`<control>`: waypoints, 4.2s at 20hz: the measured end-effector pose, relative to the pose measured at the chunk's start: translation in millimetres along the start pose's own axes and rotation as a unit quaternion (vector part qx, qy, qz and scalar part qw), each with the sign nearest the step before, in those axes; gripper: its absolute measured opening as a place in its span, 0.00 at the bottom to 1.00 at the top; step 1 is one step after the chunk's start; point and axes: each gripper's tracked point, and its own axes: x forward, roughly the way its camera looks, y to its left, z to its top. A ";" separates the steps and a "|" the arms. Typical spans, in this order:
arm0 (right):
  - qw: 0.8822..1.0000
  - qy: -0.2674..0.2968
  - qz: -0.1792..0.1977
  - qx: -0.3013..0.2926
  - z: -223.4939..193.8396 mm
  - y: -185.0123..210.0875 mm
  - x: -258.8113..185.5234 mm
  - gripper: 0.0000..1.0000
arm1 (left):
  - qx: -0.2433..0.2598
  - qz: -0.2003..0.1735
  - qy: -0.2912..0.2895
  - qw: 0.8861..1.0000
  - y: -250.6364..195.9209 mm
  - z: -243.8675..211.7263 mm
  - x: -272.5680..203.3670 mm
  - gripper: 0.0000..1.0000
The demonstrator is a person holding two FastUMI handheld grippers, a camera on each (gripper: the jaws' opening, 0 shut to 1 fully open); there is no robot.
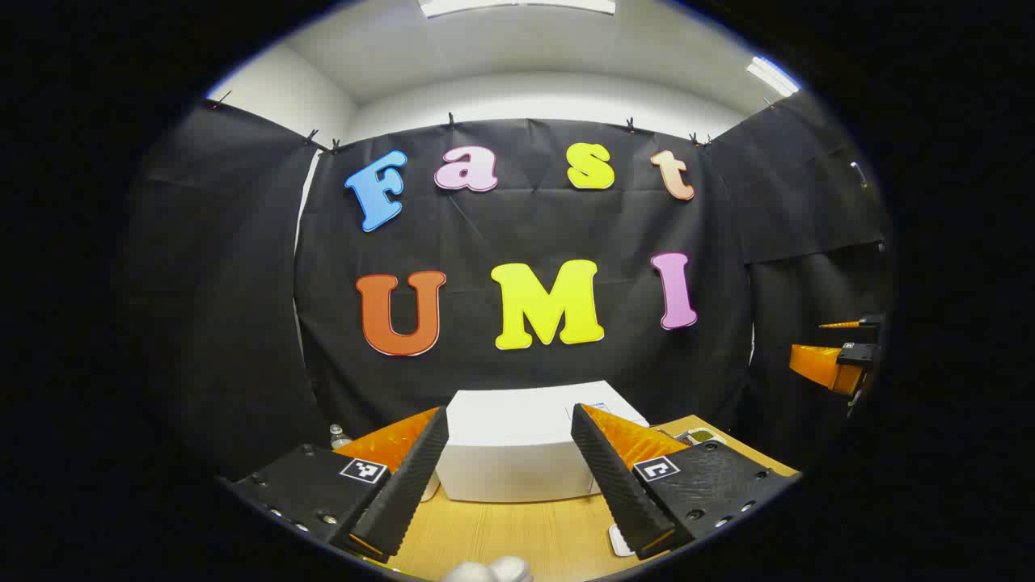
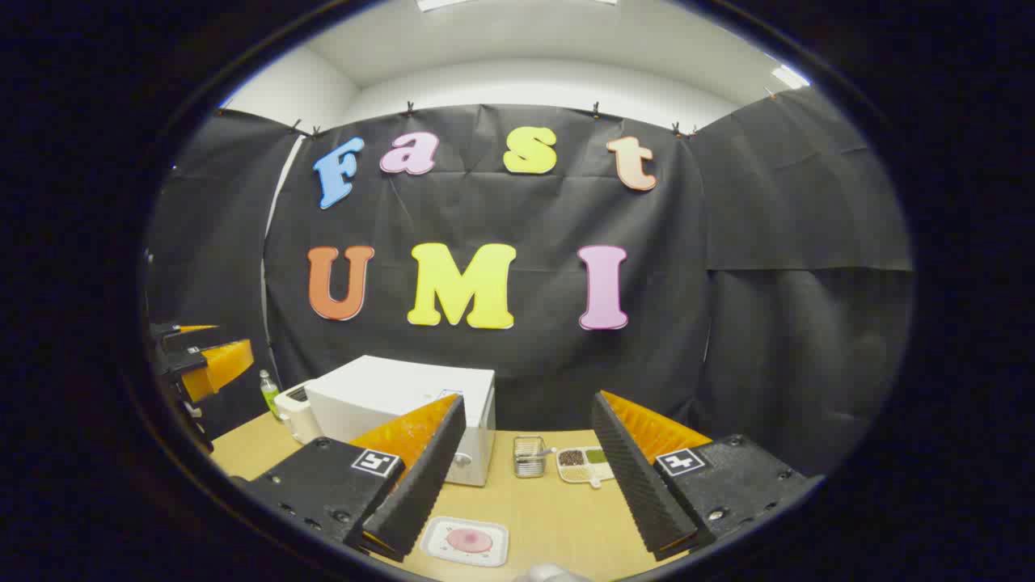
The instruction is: Open the microwave oven with the left hand, put the food in, and close the microwave oven.
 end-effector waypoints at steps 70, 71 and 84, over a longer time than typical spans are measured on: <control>0.998 0.059 -0.038 0.006 -4.3 -54.9 -20.0 1.00 | -0.031 -0.108 0.150 0.982 -166.9 -276.8 187.3 0.14; 0.997 0.061 -0.039 0.007 -5.3 -55.5 -20.5 1.00 | -0.032 -0.103 0.151 0.983 -167.0 -276.2 185.9 0.14; 0.995 0.092 -0.021 -0.026 -22.2 -54.2 -14.1 1.00 | -0.045 -0.096 0.119 0.987 -145.7 -286.2 155.9 0.18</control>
